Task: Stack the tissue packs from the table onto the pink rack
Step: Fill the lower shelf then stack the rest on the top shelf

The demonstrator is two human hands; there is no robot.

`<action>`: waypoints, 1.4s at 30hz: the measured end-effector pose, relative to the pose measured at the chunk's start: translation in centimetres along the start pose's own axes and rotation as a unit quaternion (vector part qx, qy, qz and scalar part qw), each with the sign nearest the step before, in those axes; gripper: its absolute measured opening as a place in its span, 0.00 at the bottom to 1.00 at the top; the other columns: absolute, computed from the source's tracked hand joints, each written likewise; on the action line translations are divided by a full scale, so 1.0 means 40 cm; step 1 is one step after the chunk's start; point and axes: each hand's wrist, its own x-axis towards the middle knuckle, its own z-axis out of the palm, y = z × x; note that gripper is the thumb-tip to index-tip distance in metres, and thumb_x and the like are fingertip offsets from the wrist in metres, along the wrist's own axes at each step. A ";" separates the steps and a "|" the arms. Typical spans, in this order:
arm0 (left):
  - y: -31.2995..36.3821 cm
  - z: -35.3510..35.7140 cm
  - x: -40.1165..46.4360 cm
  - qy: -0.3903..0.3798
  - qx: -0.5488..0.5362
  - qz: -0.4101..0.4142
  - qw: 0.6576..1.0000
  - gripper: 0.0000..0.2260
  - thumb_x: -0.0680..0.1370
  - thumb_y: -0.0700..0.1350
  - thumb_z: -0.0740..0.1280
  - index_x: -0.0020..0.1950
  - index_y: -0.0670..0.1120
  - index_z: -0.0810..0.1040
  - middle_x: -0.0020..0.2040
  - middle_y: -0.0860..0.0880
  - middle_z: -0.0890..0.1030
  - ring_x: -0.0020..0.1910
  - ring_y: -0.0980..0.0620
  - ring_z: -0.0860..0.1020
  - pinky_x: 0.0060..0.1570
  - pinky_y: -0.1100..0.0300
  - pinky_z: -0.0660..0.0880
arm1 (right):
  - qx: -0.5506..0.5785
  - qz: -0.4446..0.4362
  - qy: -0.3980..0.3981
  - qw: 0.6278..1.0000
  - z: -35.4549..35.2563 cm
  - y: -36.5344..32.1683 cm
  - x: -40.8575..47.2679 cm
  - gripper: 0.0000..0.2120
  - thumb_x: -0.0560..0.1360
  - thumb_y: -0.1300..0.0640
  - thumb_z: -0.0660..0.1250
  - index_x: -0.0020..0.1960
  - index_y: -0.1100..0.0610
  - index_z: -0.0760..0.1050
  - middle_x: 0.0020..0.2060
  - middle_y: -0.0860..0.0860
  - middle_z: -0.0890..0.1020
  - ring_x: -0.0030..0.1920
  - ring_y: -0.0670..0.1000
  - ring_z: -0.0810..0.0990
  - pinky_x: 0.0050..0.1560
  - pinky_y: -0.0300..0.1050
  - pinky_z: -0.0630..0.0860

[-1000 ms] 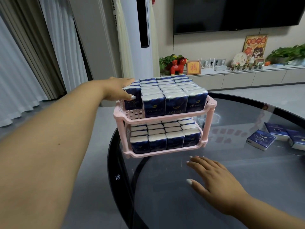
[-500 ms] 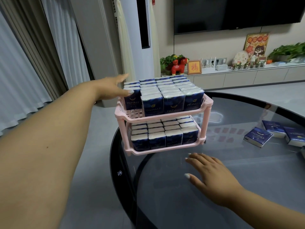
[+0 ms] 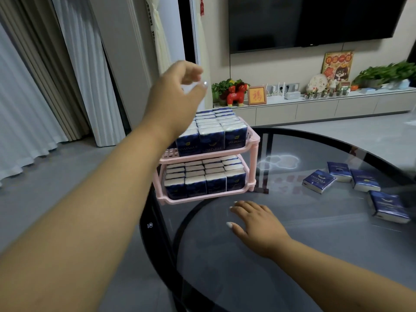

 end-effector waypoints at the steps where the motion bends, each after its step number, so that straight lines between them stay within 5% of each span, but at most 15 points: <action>1: 0.021 0.022 -0.022 -0.006 -0.014 0.006 1.000 0.07 0.80 0.46 0.65 0.57 0.50 0.76 0.52 0.58 0.78 0.53 0.60 0.76 0.56 0.68 0.71 | 0.009 0.001 -0.001 1.000 -0.002 0.001 -0.002 0.42 0.68 0.29 0.34 0.73 0.47 0.62 0.73 0.45 0.64 0.73 0.46 0.58 0.72 0.45 0.53; 3: 0.054 0.072 -0.068 -0.027 -0.033 0.008 0.999 0.04 0.80 0.45 0.65 0.55 0.51 0.76 0.49 0.60 0.78 0.49 0.62 0.75 0.54 0.67 0.72 | 0.039 0.002 0.003 0.999 -0.006 0.005 -0.005 0.41 0.69 0.29 0.37 0.71 0.49 0.66 0.71 0.46 0.67 0.71 0.48 0.62 0.71 0.45 0.56; 7: 0.071 0.175 -0.165 -0.061 -0.075 -0.027 0.995 0.03 0.80 0.45 0.65 0.51 0.52 0.77 0.48 0.59 0.80 0.49 0.58 0.78 0.51 0.65 0.75 | 0.175 0.034 0.080 0.981 -0.010 0.038 -0.011 0.20 0.78 0.41 0.57 0.59 0.54 0.75 0.57 0.50 0.77 0.60 0.50 0.73 0.58 0.43 0.68; 12: 0.033 0.314 -0.319 -0.103 -0.097 -0.116 0.983 0.04 0.80 0.44 0.64 0.50 0.52 0.78 0.47 0.56 0.81 0.48 0.56 0.78 0.48 0.63 0.75 | 0.186 0.101 0.217 0.953 -0.061 0.152 -0.063 0.12 0.78 0.48 0.61 0.51 0.56 0.77 0.49 0.51 0.78 0.53 0.51 0.73 0.51 0.44 0.68; 18: -0.021 0.459 -0.461 -0.182 -0.089 -0.242 0.949 0.05 0.81 0.48 0.62 0.53 0.52 0.77 0.50 0.54 0.79 0.50 0.55 0.77 0.49 0.62 0.71 | 0.003 0.305 0.282 0.910 -0.181 0.399 -0.134 0.16 0.75 0.51 0.63 0.59 0.59 0.74 0.58 0.56 0.76 0.60 0.58 0.71 0.58 0.50 0.64; 22: -0.038 0.500 -0.503 -0.181 -0.080 -0.262 0.945 0.07 0.81 0.48 0.62 0.57 0.50 0.75 0.54 0.54 0.78 0.55 0.55 0.76 0.55 0.60 0.71 | -0.034 0.490 0.200 0.848 -0.204 0.498 -0.189 0.24 0.76 0.47 0.61 0.64 0.63 0.67 0.61 0.62 0.70 0.63 0.61 0.67 0.61 0.52 0.64; 25: -0.041 0.507 -0.509 -0.154 -0.078 -0.251 0.952 0.06 0.80 0.47 0.63 0.56 0.50 0.75 0.54 0.53 0.79 0.54 0.54 0.76 0.55 0.60 0.72 | 0.007 0.531 0.172 0.830 -0.181 0.496 -0.201 0.25 0.76 0.47 0.62 0.65 0.63 0.64 0.63 0.63 0.69 0.64 0.62 0.67 0.62 0.53 0.64; 30: -0.045 0.501 -0.509 -0.127 -0.112 -0.279 0.945 0.05 0.80 0.47 0.63 0.55 0.50 0.75 0.52 0.53 0.79 0.52 0.57 0.78 0.48 0.63 0.72 | 0.064 0.491 0.193 0.847 -0.151 0.411 -0.184 0.21 0.73 0.52 0.65 0.62 0.61 0.67 0.60 0.61 0.73 0.62 0.61 0.69 0.60 0.51 0.66; 35: -0.044 0.500 -0.501 -0.091 -0.207 -0.321 0.920 0.04 0.82 0.46 0.59 0.52 0.51 0.74 0.47 0.47 0.82 0.43 0.49 0.83 0.48 0.55 0.79 | 0.377 0.235 0.266 0.856 -0.127 0.263 -0.180 0.22 0.68 0.56 0.74 0.58 0.53 0.68 0.48 0.44 0.76 0.49 0.45 0.77 0.49 0.37 0.74; 38: -0.044 0.498 -0.496 -0.071 -0.258 -0.339 0.902 0.08 0.83 0.47 0.58 0.54 0.46 0.75 0.45 0.41 0.83 0.38 0.48 0.83 0.42 0.55 0.80 | 0.396 0.119 0.243 0.877 -0.103 0.213 -0.191 0.26 0.66 0.58 0.76 0.57 0.48 0.67 0.49 0.35 0.74 0.50 0.33 0.75 0.48 0.26 0.70; 42: -0.041 0.492 -0.495 -0.074 -0.307 -0.338 0.887 0.10 0.83 0.47 0.60 0.55 0.41 0.75 0.41 0.41 0.84 0.35 0.49 0.82 0.35 0.59 0.79 | 0.394 0.084 0.223 0.888 -0.077 0.202 -0.191 0.30 0.63 0.57 0.78 0.58 0.45 0.66 0.52 0.36 0.75 0.54 0.33 0.74 0.54 0.29 0.71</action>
